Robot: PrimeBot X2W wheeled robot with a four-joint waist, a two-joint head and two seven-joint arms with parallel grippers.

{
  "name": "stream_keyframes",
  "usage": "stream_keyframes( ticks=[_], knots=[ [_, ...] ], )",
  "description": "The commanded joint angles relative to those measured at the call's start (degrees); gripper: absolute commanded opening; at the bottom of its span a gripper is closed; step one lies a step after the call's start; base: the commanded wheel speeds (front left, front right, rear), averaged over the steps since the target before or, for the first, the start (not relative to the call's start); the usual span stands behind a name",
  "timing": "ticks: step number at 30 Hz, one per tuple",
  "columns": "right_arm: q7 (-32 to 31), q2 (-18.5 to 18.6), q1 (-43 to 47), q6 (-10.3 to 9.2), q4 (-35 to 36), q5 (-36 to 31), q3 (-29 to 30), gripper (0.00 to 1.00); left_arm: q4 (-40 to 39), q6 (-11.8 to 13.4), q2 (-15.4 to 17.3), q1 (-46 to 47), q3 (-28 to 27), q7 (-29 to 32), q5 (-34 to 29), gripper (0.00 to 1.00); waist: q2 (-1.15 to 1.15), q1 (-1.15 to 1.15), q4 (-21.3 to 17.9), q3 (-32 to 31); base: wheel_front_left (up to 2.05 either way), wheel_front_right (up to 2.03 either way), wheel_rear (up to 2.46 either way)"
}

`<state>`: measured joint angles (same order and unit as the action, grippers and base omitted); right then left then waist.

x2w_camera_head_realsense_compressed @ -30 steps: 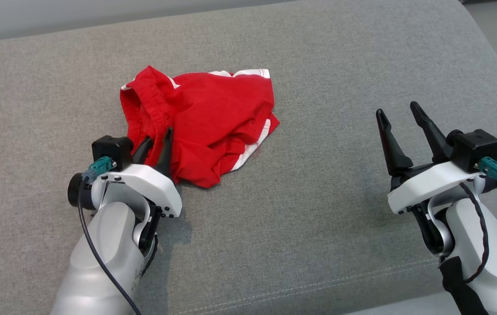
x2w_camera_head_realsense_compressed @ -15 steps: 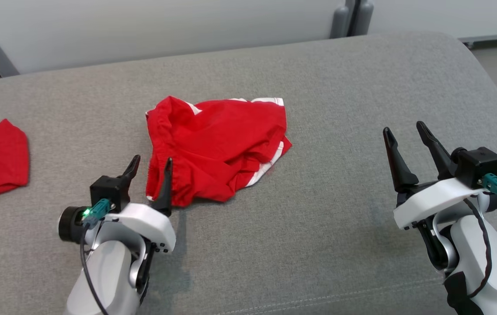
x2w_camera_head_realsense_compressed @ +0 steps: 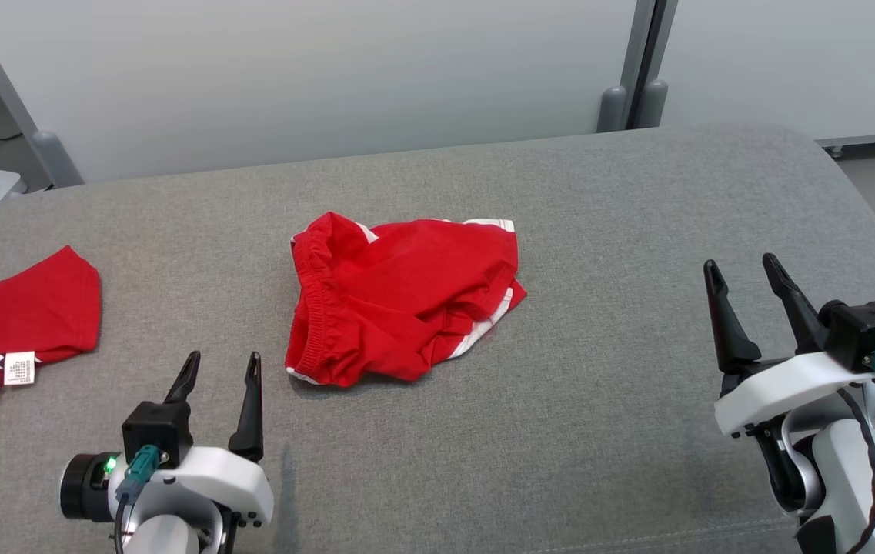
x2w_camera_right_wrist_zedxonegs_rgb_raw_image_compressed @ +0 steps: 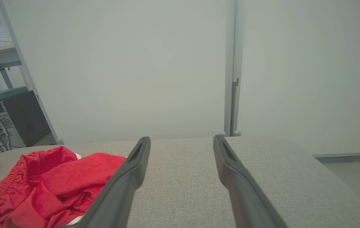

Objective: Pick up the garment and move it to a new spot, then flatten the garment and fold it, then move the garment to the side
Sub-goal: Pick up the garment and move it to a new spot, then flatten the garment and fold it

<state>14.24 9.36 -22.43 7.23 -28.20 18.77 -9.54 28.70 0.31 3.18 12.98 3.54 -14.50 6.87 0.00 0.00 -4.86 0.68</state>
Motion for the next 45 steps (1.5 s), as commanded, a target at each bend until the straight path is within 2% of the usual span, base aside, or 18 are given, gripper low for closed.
stream_keyframes(
  ticks=[1, 12, 24, 35, 38, 42, 45],
  knots=[
    [0.76, -0.15, 0.23, 0.25, 2.15, -0.97, -0.32, 1.00, -2.59, 0.91, 1.37, -0.23, -2.41, -0.50, -0.87, 1.00, 0.00, 0.00, -0.06, -0.70, 0.00, 0.00, 0.00],
    [0.76, -1.40, 4.99, 0.25, 4.11, -2.51, 4.28, 1.00, -7.75, 3.17, 1.34, -7.06, -6.10, -0.50, -2.97, 1.00, 0.00, 0.00, -0.04, -2.26, 0.00, 0.00, 0.00],
    [0.76, -1.98, 6.70, 0.25, 4.47, -3.13, 5.11, 1.00, -9.37, 2.76, 0.54, -8.83, -7.92, -0.50, -2.94, 1.00, 0.00, 0.00, 0.74, -2.20, 0.00, 0.00, 0.00],
    [0.76, -2.24, 6.66, 0.25, 4.45, -3.10, 5.08, 1.00, -9.59, 1.87, 0.00, -8.56, -7.31, -0.50, -2.97, 1.00, 0.00, 0.00, 1.40, -1.87, 0.00, 0.00, 0.00],
    [0.76, -2.26, 6.52, 0.25, 4.43, -2.96, 4.90, 1.00, -9.17, 1.13, -0.09, -8.17, -6.75, -0.50, -2.64, 1.00, 0.00, 0.00, 1.34, -1.67, 0.00, 0.00, 0.00],
    [0.76, -2.22, 6.25, 0.25, 4.48, -2.69, 4.38, 1.00, -6.81, -2.47, -0.23, -6.25, -4.25, -0.50, -0.87, 1.00, 0.00, 0.00, 1.07, -0.84, 0.00, 0.00, 0.00],
    [0.76, -2.17, 6.00, 0.25, 4.46, -2.59, 3.89, 1.00, -3.85, -3.76, -0.27, -3.80, -2.27, -0.50, -0.39, 1.00, 0.00, 0.00, 0.65, 0.06, 0.00, 0.00, 0.00]
  ],
)
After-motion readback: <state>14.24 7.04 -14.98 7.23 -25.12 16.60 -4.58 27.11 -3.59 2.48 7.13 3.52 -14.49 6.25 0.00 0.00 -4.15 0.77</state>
